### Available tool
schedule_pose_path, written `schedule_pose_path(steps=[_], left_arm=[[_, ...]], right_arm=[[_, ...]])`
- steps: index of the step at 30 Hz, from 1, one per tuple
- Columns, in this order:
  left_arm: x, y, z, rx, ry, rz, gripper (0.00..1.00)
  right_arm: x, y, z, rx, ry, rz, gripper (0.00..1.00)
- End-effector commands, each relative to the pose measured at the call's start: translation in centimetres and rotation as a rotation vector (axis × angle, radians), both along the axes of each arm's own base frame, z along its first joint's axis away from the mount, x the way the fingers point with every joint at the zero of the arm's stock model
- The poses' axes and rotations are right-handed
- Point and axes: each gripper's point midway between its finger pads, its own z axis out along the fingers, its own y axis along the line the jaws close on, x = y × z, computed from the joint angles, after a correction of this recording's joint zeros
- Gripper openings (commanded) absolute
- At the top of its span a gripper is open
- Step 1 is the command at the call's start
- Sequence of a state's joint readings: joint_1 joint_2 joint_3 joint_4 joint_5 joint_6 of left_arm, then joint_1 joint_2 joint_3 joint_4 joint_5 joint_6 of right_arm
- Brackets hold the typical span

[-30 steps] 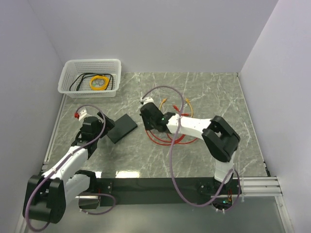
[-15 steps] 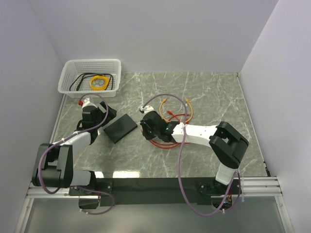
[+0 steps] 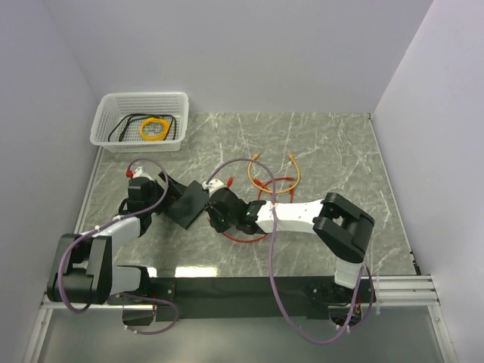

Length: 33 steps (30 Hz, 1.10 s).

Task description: Insert the plug into the switch port

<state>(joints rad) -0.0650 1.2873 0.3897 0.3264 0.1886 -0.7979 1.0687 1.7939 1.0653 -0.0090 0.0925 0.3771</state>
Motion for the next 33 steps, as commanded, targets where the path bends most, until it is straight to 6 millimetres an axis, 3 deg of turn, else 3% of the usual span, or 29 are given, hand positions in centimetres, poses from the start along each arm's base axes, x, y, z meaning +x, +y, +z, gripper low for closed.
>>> schedule_pose_path(steps=[1,10,18,33], left_arm=[[-1.4,-0.7,0.3,-0.049,0.015,-0.011,0.96],[-2.3,-0.4,1.2,-0.047,-0.025,0.0,0.96],[-2.4,-1.2,-0.2,-0.072,0.009,-0.03,0.93],[-2.7,-2.0,-0.3,-0.091,0.006,-0.033,0.92]], right_arm=[[0.7,1.7,0.7,0.022,-0.034,-0.005,0.0],[0.2,3.3,-0.2,0.003,-0.02,0.024,0.0],[-0.5,4.7,-0.4,-0.01,-0.011,0.056,0.0],[-1.9,4.5,-1.0,-0.036,0.006,0.058,0.0]])
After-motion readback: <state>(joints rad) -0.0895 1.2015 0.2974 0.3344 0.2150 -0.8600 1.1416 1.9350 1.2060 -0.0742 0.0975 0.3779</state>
